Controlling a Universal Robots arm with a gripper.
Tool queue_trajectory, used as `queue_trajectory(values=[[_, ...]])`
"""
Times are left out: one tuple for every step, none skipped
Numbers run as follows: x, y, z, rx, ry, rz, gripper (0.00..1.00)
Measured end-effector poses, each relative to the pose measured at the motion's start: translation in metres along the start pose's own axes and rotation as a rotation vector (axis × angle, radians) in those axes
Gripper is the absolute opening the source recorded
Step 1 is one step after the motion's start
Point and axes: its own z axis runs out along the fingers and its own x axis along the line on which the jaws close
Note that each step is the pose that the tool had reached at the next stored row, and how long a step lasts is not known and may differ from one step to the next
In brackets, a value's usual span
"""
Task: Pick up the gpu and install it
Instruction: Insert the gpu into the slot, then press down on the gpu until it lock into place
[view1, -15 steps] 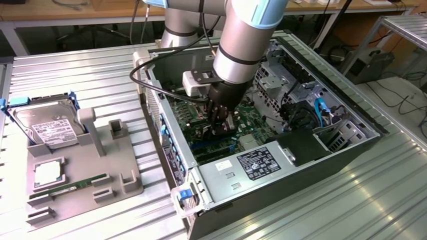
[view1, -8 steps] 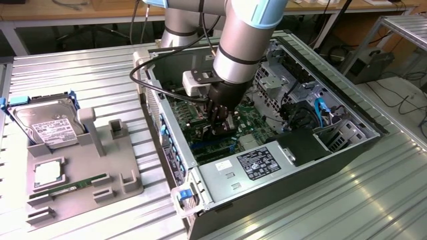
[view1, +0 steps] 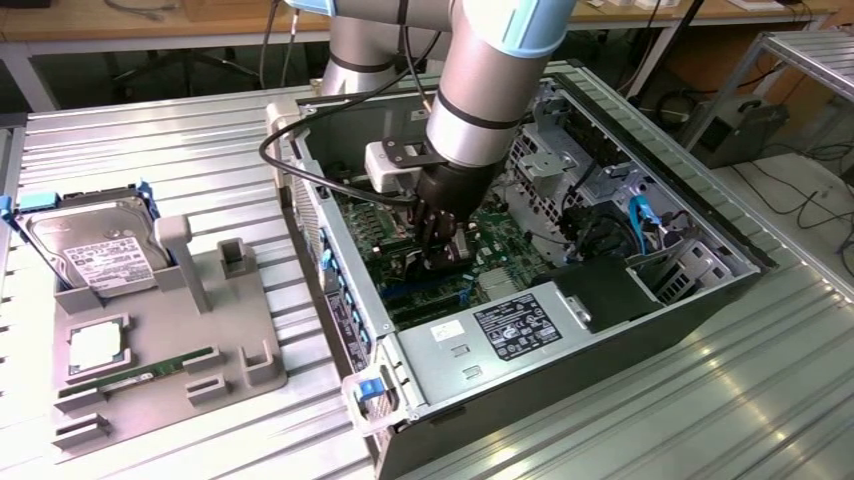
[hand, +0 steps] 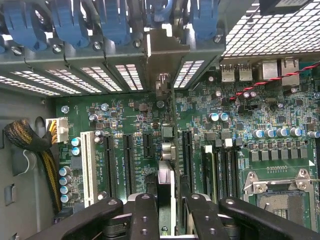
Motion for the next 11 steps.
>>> queue_trajectory(values=[[0.000, 0.0000, -0.0010, 0.0002, -0.0006, 0.000, 0.26], [0.000, 0.0001, -0.0025, 0.0008, -0.0018, -0.001, 0.26], [-0.001, 0.0005, -0.0051, 0.0013, -0.0036, -0.003, 0.26], [-0.001, 0.0008, -0.0074, 0.0008, -0.0034, -0.004, 0.26], [-0.001, 0.0012, -0.0107, 0.0004, -0.0006, -0.006, 0.26], [-0.001, 0.0015, -0.0123, 0.0005, -0.0012, -0.007, 0.26], [-0.001, 0.0018, -0.0125, 0.0004, -0.0008, -0.008, 0.26], [-0.001, 0.0023, -0.0126, 0.0005, -0.0004, -0.009, 0.26], [-0.001, 0.0026, -0.0125, 0.0004, -0.0002, -0.011, 0.26], [-0.001, 0.0026, -0.0119, 0.0005, -0.0006, -0.012, 0.26], [-0.001, 0.0028, -0.0107, 0.0003, -0.0010, -0.014, 0.26]])
